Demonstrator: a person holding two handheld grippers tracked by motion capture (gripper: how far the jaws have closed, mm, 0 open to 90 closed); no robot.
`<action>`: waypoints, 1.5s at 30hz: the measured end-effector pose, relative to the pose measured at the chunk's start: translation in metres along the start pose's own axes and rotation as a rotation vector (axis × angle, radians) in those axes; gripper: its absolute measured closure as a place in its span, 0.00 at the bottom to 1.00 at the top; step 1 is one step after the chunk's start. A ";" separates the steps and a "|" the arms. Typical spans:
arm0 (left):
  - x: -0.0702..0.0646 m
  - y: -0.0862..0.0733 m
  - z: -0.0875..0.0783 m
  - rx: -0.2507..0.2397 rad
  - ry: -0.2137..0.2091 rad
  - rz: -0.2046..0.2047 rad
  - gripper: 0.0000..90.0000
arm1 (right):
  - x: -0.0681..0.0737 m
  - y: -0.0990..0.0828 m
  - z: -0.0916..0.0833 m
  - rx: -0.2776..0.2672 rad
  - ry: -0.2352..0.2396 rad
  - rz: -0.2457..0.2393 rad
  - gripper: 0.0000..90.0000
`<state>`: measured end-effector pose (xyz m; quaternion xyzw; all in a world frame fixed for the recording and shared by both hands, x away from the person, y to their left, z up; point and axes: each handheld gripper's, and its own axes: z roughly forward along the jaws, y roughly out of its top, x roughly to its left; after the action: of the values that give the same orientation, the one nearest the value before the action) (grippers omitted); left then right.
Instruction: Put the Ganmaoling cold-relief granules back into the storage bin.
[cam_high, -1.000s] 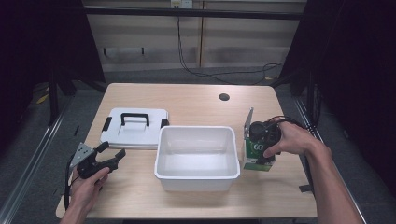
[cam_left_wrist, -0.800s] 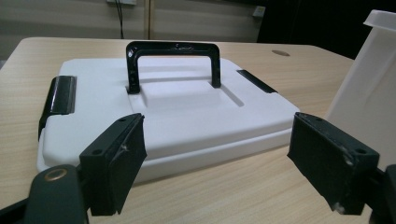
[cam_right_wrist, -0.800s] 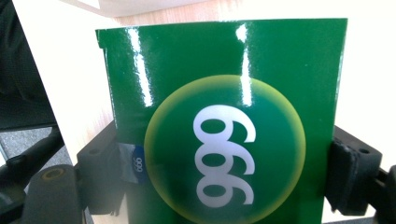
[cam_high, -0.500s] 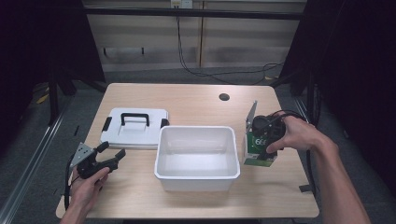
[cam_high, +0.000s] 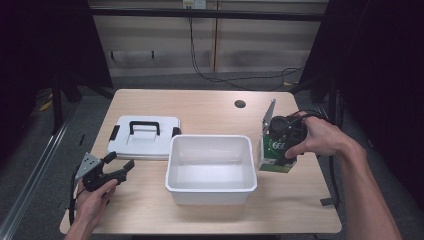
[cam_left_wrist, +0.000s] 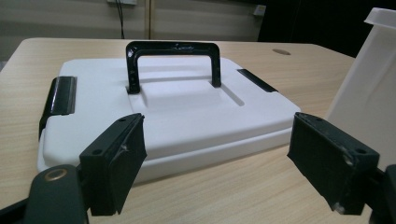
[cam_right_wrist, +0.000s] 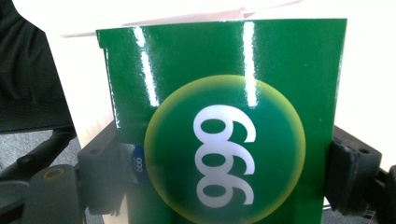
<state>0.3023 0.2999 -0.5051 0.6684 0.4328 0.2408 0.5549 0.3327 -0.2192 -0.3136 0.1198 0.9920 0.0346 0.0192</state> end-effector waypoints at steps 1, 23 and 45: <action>0.000 0.000 0.000 0.000 0.000 0.000 0.21 | 0.000 0.000 0.000 0.000 0.000 0.000 0.18; 0.001 0.000 0.000 0.002 -0.004 -0.005 0.21 | -0.006 0.028 -0.037 -0.058 -0.023 -0.025 0.18; 0.000 0.000 0.000 0.003 -0.003 0.003 0.21 | 0.002 0.083 -0.038 -0.069 -0.008 -0.108 0.18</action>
<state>0.3025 0.2997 -0.5050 0.6703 0.4311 0.2400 0.5543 0.3485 -0.1403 -0.2698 0.0656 0.9952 0.0673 0.0290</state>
